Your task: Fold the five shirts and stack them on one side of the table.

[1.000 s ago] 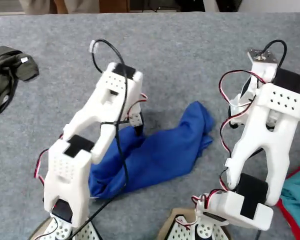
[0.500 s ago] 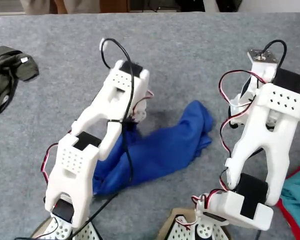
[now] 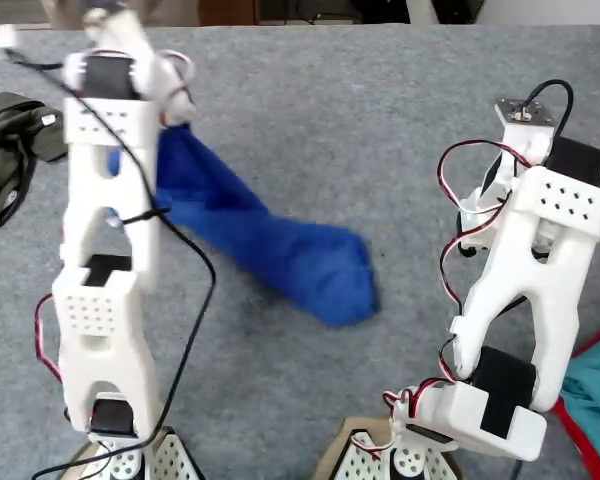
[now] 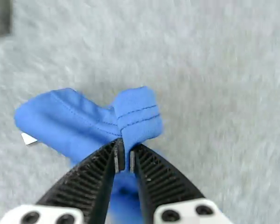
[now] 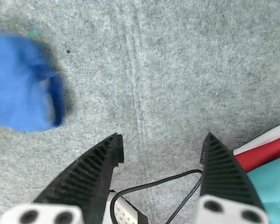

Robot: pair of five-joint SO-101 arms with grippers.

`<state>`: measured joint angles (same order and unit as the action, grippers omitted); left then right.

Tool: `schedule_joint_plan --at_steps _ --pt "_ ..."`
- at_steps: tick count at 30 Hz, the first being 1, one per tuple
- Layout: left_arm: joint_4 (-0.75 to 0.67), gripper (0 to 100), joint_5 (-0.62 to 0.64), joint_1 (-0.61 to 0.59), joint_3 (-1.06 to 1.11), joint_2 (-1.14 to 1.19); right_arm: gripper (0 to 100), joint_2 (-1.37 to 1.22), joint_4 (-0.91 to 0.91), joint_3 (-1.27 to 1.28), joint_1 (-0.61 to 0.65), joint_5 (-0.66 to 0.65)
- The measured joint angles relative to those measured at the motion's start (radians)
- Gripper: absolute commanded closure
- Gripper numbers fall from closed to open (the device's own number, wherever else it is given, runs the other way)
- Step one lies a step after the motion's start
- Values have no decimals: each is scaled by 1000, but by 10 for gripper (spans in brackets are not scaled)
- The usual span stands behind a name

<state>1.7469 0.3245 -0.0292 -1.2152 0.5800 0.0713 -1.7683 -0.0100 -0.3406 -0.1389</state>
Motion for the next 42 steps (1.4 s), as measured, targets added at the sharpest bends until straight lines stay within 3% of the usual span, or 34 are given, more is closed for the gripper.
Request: schedule_joint_plan --at_steps 8,15,25,33,42 --pt "0 982 0 -23 -213 -158 727 0 0 0 0 0" --pt "2 982 -3 -23 -219 -384 727 2 0 28 5 0" --pt "2 982 -118 -23 -227 -704 727 2 0 115 140 0" --pt "2 982 -160 -18 -121 -804 727 2 0 117 199 0" --pt "-81 982 -160 178 114 -807 727 2 0 117 199 0"
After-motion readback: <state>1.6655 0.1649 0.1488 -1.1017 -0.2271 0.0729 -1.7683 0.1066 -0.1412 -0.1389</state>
